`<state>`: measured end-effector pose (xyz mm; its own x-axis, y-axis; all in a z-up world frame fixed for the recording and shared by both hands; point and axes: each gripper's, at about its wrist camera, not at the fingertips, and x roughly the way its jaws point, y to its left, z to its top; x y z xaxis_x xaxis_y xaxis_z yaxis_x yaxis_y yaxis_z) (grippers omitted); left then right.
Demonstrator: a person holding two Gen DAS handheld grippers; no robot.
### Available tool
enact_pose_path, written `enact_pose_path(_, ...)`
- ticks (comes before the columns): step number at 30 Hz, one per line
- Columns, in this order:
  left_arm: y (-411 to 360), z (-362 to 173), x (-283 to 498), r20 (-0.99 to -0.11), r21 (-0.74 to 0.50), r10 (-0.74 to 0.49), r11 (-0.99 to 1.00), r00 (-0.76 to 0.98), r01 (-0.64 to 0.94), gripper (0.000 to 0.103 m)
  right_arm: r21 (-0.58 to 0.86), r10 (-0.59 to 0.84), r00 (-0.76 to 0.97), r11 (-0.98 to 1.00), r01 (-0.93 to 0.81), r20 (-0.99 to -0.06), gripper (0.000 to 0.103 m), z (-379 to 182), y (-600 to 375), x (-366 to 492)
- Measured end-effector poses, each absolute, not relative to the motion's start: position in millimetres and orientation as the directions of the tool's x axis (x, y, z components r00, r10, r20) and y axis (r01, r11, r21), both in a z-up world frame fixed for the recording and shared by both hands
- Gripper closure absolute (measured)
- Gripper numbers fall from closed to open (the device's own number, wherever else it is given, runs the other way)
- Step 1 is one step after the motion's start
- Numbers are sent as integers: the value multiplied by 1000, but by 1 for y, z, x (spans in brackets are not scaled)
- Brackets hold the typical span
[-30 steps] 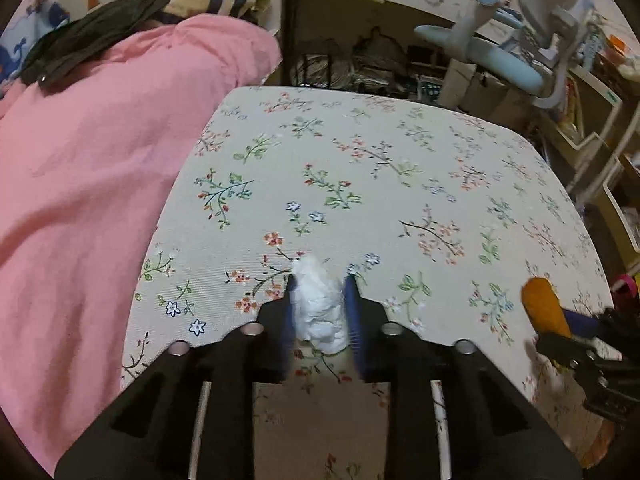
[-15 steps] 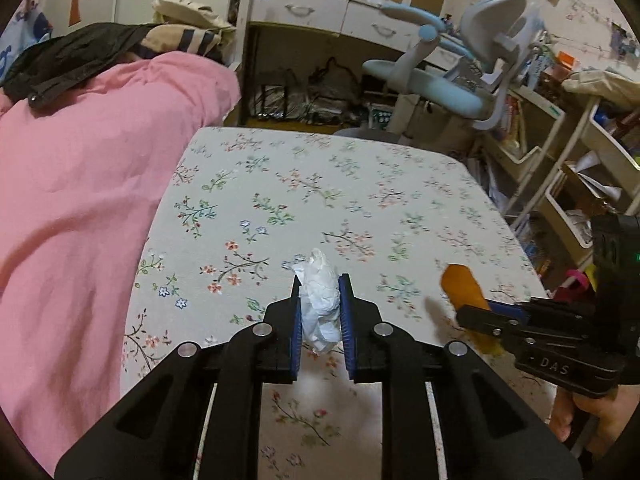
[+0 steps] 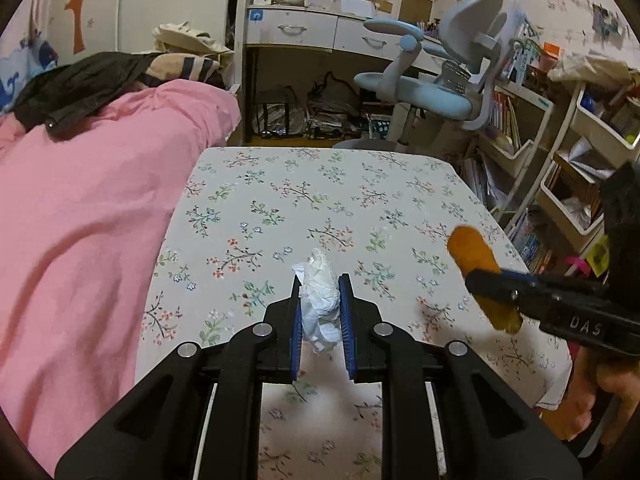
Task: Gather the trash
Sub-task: 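Grasp the small white tissue with the left tool while the right grasps the orange snack stick, then carry the tissue and snack stick over the yellow bowl with both tools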
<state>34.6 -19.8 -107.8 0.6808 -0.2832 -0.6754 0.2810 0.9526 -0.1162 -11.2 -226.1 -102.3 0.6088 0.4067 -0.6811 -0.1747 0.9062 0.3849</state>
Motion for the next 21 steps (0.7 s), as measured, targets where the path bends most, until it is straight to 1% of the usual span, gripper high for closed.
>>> enact_pose_path(10,-36,-91,-8,-645,-24,-232,958,728,285,87,390,402,655,904,-174,-640,86,-92,-227,-46)
enact_pose_path(21,-30,-87,-52,-631,0,-204,965,749,262,87,394,417,710,895,-210,-568,86,-84,-222,-95)
